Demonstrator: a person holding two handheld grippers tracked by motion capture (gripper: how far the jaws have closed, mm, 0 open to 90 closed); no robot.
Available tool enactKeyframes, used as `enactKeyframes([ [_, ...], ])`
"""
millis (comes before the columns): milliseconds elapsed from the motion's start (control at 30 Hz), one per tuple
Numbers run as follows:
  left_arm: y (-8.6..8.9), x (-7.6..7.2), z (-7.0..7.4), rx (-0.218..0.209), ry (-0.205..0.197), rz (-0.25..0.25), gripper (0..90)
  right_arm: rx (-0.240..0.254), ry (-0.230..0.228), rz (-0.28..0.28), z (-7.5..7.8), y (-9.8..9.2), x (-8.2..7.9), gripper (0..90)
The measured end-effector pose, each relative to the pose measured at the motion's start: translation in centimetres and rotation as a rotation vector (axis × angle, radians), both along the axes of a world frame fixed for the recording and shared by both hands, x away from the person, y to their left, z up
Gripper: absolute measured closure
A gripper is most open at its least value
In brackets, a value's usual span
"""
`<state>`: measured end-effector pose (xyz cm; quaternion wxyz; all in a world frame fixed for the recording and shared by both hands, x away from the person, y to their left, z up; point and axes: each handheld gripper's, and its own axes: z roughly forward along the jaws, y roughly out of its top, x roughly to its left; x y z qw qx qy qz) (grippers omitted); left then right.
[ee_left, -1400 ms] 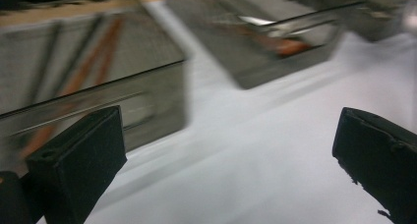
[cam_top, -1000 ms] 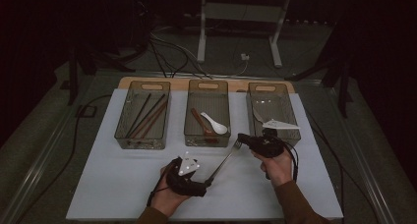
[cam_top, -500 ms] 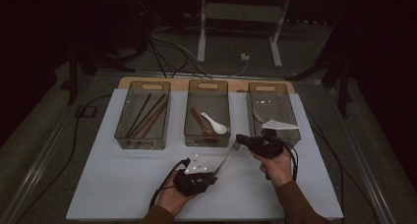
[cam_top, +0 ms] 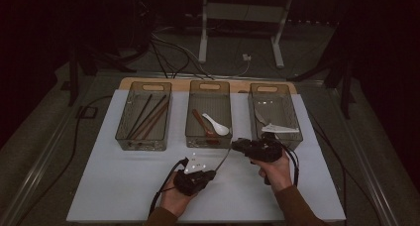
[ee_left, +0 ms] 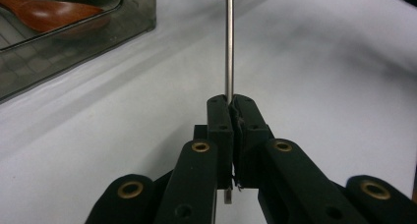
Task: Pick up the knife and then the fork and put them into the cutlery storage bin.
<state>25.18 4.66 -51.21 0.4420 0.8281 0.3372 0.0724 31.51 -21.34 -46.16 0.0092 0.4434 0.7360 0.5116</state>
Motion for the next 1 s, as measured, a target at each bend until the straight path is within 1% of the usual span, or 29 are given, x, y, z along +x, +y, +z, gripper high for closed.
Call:
enactKeyframes([
  [33,0.0,0.0,0.0,0.0,0.008,-0.002,89.1,0.0,0.004,0.002,-0.1,0.2,-0.1,59.2],
  [67,0.0,-0.1,0.0,0.003,-0.003,0.007,89.1,0.007,0.011,0.009,-0.3,0.3,-0.2,62.5],
  [100,0.0,-0.1,0.0,-0.006,-0.004,0.014,89.2,0.009,0.018,0.013,-0.4,0.4,-0.2,63.2],
  [133,0.0,0.0,0.0,-0.025,0.011,0.013,89.2,0.018,0.026,0.019,-0.6,0.5,-0.2,63.2],
  [167,0.0,0.0,0.0,-0.028,0.009,0.02,89.2,0.029,0.037,0.028,-0.8,0.6,-0.3,62.5],
  [200,-0.1,0.0,0.0,-0.033,0.011,0.03,89.2,0.034,0.047,0.039,-1.0,0.8,-0.4,63.3],
  [233,-0.1,0.1,0.0,-0.043,0.021,0.035,89.2,0.032,0.057,0.051,-1.2,1.1,-0.6,67.7],
  [267,-0.2,0.2,0.0,-0.046,0.022,0.034,89.1,0.037,0.062,0.078,-1.4,1.4,-0.8,68.6],
  [300,-0.3,0.1,0.0,-0.048,0.015,0.036,89.1,0.035,0.068,0.084,-1.6,1.8,-1.0,68.5],
  [367,-0.5,0.1,0.0,-0.068,0.022,0.033,89.1,0.034,0.071,0.081,-1.9,2.3,-1.2,72.9],
  [467,-0.7,0.0,0.2,-0.09,0.015,0.042,89.0,0.075,0.099,0.064,-2.2,2.4,-1.0,77.2],
  [500,-0.8,0.0,0.2,-0.091,0.014,0.04,89.0,0.067,0.1,0.068,-2.2,2.4,-1.0,77.4],
  [567,-1.0,0.1,0.3,-0.1,0.01,0.042,89.0,0.066,0.097,0.062,-2.2,2.5,-1.0,78.2],
  [633,-1.2,0.1,0.3,-0.113,0.009,0.037,88.9,0.091,0.105,0.066,-2.1,2.2,-1.0,81.3],
  [700,-1.4,0.1,0.4,-0.117,0.008,0.027,88.6,0.122,0.109,0.077,-1.9,2.1,-1.1,84.8],
  [733,-1.5,0.1,0.5,-0.117,0.004,0.022,88.1,0.133,0.112,0.079,-1.7,2.1,-1.2,85.1],
  [767,-1.6,0.1,0.6,-0.124,0.001,0.009,86.1,0.121,0.093,0.078,-1.5,2.1,-1.3,85.5],
  [800,-1.7,0.1,0.7,-0.124,-0.005,0.004,80.1,0.115,0.081,0.078,-1.2,2.2,-1.4,85.5],
  [833,-1.7,0.0,0.9,-0.113,-0.023,0.009,74.7,0.108,0.072,0.077,-1.0,2.1,-1.4,85.6],
  [900,-1.4,-0.1,1.2,-0.105,-0.031,0.019,57.3,0.109,0.065,0.067,-0.8,1.7,-1.3,85.7],
  [1000,-0.5,-0.2,1.7,-0.081,-0.063,0.053,41.2,0.098,0.042,0.031,-0.2,0.7,-1.0,85.7],
])
